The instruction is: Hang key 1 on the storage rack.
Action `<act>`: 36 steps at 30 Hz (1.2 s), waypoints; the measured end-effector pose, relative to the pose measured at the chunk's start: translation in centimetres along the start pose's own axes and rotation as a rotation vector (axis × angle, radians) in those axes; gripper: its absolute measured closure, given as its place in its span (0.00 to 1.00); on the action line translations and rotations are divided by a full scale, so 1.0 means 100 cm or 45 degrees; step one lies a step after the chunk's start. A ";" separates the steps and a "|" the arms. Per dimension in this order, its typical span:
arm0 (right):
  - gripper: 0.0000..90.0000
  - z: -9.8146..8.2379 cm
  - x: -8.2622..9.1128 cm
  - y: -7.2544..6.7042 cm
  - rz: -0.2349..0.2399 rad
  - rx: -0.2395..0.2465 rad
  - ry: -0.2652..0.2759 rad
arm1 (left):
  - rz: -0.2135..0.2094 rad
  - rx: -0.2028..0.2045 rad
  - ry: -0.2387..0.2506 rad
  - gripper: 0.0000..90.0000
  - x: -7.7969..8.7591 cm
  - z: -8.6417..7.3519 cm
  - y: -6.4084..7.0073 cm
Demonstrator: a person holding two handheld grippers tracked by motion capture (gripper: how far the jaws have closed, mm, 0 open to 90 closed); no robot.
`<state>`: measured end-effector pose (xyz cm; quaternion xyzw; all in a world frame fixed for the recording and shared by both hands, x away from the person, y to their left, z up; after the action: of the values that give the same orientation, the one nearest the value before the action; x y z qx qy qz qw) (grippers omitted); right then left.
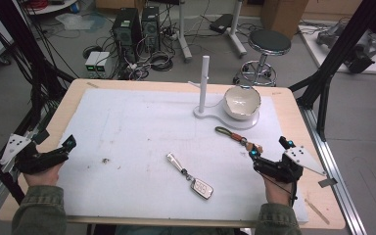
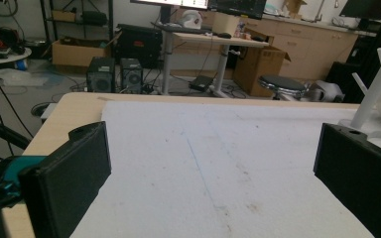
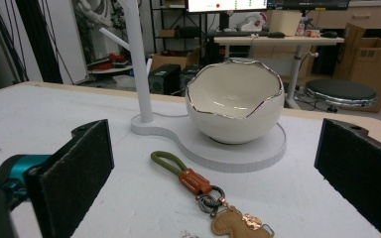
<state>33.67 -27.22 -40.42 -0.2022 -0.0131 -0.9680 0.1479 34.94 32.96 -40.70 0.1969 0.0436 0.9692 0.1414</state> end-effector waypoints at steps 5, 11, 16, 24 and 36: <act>0.01 -0.001 0.001 0.000 -0.003 -0.002 0.004 | 0.003 0.007 -0.013 0.02 -0.002 -0.002 -0.001; 0.01 -0.002 0.002 0.000 -0.001 -0.014 0.000 | 0.000 0.006 -0.010 0.02 -0.002 -0.001 -0.001; 0.01 -0.003 0.001 -0.001 0.004 -0.008 -0.009 | -0.004 0.002 0.003 0.02 -0.001 0.000 0.000; 0.01 -0.004 0.000 -0.001 0.009 -0.005 -0.022 | -0.007 0.001 -0.005 0.02 -0.002 -0.001 -0.002; 0.01 -0.003 -0.004 -0.001 0.030 -0.008 -0.062 | 0.001 0.012 0.010 0.02 0.002 -0.001 -0.004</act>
<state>33.86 -27.00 -40.81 -0.2265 -0.0111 -0.9610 0.1582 34.86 33.41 -40.77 0.1937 0.0486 0.9698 0.1400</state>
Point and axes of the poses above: each handheld gripper's, and its own axes: x roughly backward along the jaws, z roughly out of its top, y roughly to its right, the point moved 8 cm from there along -x, roughly forward along the jaws, and after that the axes turned 15 degrees about -y, right-handed, at the moved point
